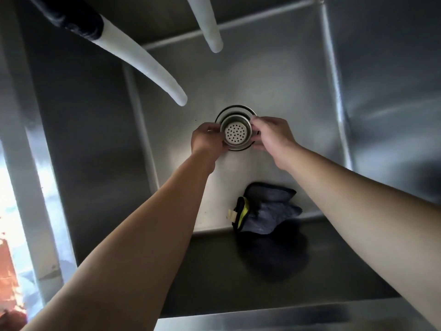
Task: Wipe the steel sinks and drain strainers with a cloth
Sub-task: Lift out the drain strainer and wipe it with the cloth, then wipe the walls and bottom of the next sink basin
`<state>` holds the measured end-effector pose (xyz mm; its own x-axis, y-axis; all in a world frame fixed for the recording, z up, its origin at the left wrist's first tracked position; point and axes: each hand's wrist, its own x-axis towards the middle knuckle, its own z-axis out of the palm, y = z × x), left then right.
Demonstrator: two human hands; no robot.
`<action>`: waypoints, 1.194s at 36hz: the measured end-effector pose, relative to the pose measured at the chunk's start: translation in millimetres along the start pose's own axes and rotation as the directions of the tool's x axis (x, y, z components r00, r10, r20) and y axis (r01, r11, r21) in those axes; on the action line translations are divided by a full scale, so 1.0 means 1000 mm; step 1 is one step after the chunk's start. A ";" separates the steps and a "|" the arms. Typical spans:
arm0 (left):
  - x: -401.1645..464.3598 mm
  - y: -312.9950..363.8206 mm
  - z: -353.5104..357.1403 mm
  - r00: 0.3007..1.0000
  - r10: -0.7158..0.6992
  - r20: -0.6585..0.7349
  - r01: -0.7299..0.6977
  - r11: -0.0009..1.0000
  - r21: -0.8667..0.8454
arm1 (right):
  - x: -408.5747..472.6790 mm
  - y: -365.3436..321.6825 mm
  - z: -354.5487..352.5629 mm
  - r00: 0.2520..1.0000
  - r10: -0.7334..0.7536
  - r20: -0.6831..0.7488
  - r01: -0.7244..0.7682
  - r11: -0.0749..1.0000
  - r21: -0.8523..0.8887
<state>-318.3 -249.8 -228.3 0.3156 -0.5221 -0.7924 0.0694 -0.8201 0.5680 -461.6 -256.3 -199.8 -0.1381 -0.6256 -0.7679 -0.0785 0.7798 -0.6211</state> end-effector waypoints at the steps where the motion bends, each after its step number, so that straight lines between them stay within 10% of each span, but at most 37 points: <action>1: 0.002 0.000 0.002 1.000 0.014 -0.002 -0.014 1.000 0.002 | 0.001 0.000 0.001 1.000 -0.004 -0.004 0.004 1.000 0.010; 18: -0.030 -0.019 -0.022 0.992 0.124 0.040 -0.130 0.928 0.348 | -0.008 0.023 -0.033 0.999 -0.028 -0.017 0.022 0.963 -0.270; 27: -0.083 -0.095 -0.036 0.860 -0.115 0.498 -0.352 0.573 0.740 | -0.055 0.089 -0.064 0.966 0.206 0.160 0.058 0.427 -0.902; 32: -0.075 -0.093 -0.037 0.874 -0.056 0.483 -0.299 0.722 0.624 | -0.051 0.073 -0.058 0.937 0.266 0.228 0.065 0.506 -0.860; 36: -0.066 -0.071 -0.050 0.888 0.005 0.459 -0.194 0.911 0.364 | -0.057 0.044 -0.057 0.909 0.266 0.321 -0.007 0.780 -0.626; 43: -0.074 -0.020 -0.068 0.836 0.347 0.425 -0.509 0.780 0.365 | -0.075 -0.002 -0.054 0.966 0.124 0.227 -0.098 0.988 -0.122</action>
<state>-279.0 -178.6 -165.8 -0.1145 -0.8204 -0.5602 -0.4517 -0.4593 0.7649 -504.2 -209.9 -132.2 0.0815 -0.5135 -0.8542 -0.1842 0.8345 -0.5193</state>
